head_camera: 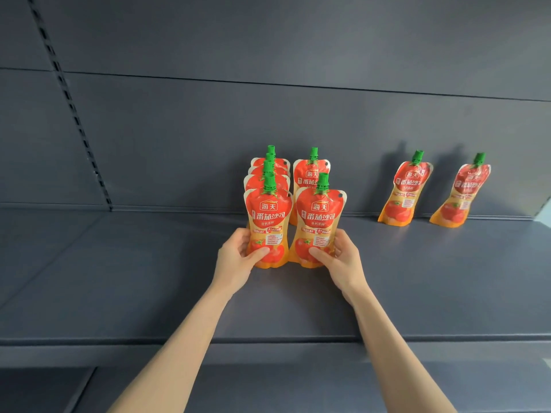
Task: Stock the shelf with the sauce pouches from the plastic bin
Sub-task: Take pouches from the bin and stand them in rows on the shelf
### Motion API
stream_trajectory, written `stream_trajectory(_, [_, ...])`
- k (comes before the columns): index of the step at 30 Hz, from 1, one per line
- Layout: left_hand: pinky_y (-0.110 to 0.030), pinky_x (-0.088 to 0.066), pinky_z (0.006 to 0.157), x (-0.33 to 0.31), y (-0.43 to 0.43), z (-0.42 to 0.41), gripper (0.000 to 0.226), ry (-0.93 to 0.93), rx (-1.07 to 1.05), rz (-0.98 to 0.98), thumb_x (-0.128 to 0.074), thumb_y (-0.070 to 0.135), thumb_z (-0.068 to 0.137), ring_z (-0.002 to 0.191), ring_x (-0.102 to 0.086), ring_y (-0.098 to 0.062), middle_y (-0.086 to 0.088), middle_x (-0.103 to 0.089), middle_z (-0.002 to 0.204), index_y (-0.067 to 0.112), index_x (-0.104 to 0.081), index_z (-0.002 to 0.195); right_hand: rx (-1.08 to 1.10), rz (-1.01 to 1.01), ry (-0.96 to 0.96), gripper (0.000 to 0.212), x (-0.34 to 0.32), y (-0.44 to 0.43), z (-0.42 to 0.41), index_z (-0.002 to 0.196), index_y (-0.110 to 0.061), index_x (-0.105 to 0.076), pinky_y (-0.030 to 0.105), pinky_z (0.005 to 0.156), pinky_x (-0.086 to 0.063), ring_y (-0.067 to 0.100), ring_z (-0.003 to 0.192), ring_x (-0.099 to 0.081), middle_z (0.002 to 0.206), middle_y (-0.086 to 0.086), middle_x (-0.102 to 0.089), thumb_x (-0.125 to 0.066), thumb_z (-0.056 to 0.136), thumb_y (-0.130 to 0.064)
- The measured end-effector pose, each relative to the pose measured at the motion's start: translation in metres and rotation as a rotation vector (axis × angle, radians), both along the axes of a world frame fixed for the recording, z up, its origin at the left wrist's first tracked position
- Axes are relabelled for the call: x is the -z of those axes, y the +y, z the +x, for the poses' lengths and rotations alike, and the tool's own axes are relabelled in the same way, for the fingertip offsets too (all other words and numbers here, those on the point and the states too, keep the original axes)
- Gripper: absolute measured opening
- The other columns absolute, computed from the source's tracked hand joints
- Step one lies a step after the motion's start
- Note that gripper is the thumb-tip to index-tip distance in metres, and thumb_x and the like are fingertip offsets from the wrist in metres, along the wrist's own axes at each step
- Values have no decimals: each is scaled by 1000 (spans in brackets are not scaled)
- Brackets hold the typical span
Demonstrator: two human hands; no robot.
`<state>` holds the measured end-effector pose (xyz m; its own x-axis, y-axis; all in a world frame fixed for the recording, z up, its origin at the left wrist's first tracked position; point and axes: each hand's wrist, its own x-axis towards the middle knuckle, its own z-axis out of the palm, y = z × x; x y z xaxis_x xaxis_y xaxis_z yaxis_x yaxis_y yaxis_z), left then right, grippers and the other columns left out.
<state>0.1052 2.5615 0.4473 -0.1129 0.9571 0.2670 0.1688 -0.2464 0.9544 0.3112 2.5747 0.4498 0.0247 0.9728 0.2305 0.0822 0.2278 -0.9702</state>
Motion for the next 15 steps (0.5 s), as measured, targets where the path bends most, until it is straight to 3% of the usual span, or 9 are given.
stream_trajectory(9, [-10,-48,71,-3,-8,1,37,33,-56,13,-75,21,77,95,-60,1,20,-61,101,26,-53,106,29,-12,21,30,-7,-17,7,105,-20,-56,27,82,-56,13,95,-67,106,1,-68,-70,82,-7])
stream_trajectory(12, [-17,-44,82,-5,-18,-1,32,7,-175,53,-72,28,79,99,-56,-2,12,-59,105,28,-54,106,-30,1,48,29,-7,-34,2,100,-22,-58,17,72,-55,6,88,-69,100,-2,-69,-70,81,-3])
stream_trajectory(15, [-20,-45,81,-9,-33,-3,20,-51,-161,97,-61,31,88,97,-58,0,9,-64,103,21,-61,105,-110,15,24,25,-4,-45,-15,103,-15,-59,19,74,-54,8,89,-69,100,1,-70,-67,83,-2])
